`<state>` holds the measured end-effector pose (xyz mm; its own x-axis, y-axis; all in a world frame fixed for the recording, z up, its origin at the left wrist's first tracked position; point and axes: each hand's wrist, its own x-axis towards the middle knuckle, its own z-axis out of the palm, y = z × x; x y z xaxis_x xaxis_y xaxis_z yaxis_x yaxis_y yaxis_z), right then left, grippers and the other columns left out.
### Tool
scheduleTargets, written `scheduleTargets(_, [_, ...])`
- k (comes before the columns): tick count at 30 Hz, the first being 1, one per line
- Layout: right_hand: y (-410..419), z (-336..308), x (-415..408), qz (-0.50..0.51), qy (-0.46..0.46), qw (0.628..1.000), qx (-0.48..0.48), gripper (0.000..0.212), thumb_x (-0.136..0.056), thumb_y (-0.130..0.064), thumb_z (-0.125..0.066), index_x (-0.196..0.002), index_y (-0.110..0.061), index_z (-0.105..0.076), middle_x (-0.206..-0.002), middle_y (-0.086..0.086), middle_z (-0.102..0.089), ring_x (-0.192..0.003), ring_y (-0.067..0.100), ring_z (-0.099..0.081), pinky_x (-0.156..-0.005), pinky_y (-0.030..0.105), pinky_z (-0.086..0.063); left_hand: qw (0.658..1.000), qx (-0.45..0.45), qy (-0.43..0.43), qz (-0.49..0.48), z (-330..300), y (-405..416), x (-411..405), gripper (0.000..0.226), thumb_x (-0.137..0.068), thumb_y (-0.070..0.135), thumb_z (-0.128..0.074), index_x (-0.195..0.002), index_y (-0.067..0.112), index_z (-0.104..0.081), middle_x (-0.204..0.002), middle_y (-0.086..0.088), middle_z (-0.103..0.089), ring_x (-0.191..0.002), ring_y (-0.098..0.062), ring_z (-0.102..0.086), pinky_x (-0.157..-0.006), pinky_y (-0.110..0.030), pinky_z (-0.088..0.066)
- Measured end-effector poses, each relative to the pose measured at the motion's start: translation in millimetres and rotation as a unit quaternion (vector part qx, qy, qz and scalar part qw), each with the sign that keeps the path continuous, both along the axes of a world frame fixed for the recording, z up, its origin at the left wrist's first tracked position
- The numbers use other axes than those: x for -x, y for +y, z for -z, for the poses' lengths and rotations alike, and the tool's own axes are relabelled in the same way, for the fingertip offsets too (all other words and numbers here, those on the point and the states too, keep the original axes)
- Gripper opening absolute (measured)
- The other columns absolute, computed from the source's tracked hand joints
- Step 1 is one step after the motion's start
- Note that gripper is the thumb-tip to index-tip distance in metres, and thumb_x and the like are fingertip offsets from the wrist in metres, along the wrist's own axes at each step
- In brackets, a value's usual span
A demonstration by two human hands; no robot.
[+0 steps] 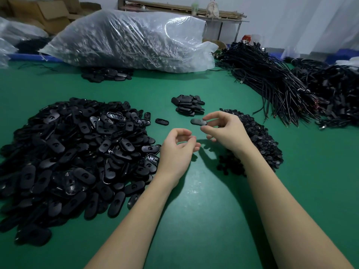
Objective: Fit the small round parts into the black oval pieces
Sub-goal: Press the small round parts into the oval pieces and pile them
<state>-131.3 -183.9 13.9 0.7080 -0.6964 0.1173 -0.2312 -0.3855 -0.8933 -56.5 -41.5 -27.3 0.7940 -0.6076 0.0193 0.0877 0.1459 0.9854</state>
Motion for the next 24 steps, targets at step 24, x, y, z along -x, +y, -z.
scheduleTargets(24, [-55, 2, -93, 0.110, 0.050, 0.993, 0.015, 0.020, -0.085, -0.024, -0.074, -0.103, -0.032, -0.069, -0.099, -0.003, -0.073, -0.081, 0.018, -0.070, -0.084, 0.042, -0.062, 0.996, -0.040, -0.074, 0.013, -6, 1, 7, 0.005, -0.095, 0.010, -0.063, -0.099, 0.014, -0.063, -0.091, -0.003, -0.072, -0.077, -0.014, -0.072, -0.077, -0.031, -0.061])
